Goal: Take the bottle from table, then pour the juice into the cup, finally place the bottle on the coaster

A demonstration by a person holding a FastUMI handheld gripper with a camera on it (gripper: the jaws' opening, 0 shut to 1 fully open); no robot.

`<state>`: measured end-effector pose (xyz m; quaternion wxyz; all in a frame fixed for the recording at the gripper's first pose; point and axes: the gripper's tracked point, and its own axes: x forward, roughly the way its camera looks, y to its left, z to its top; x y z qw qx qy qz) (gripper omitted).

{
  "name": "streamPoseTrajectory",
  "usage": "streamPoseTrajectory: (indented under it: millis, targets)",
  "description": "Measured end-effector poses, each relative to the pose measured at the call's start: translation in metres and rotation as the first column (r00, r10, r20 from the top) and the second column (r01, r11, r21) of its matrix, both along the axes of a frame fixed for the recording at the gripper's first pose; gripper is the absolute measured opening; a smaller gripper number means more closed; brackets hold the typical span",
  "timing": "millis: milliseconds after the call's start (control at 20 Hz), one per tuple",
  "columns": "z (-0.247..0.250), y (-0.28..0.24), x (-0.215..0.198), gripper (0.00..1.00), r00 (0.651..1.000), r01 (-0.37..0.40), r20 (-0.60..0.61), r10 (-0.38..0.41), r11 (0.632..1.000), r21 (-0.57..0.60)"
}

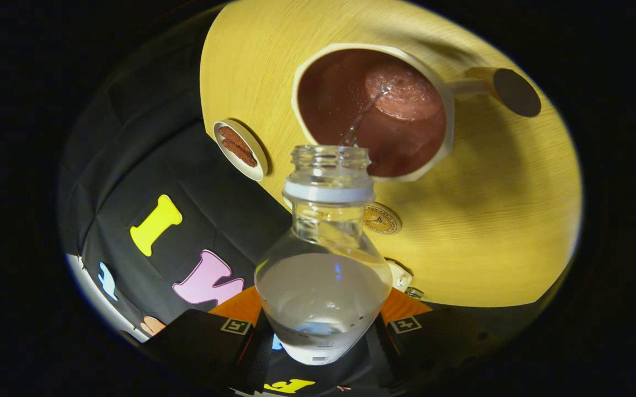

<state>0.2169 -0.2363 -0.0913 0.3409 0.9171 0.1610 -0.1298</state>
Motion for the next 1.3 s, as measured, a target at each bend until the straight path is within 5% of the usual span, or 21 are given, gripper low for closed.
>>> streamPoseTrajectory:
  millis: [1300]
  targets:
    - [0.006,-0.017,0.004,0.75,0.998,0.059,0.006,-0.061,0.986,0.153]
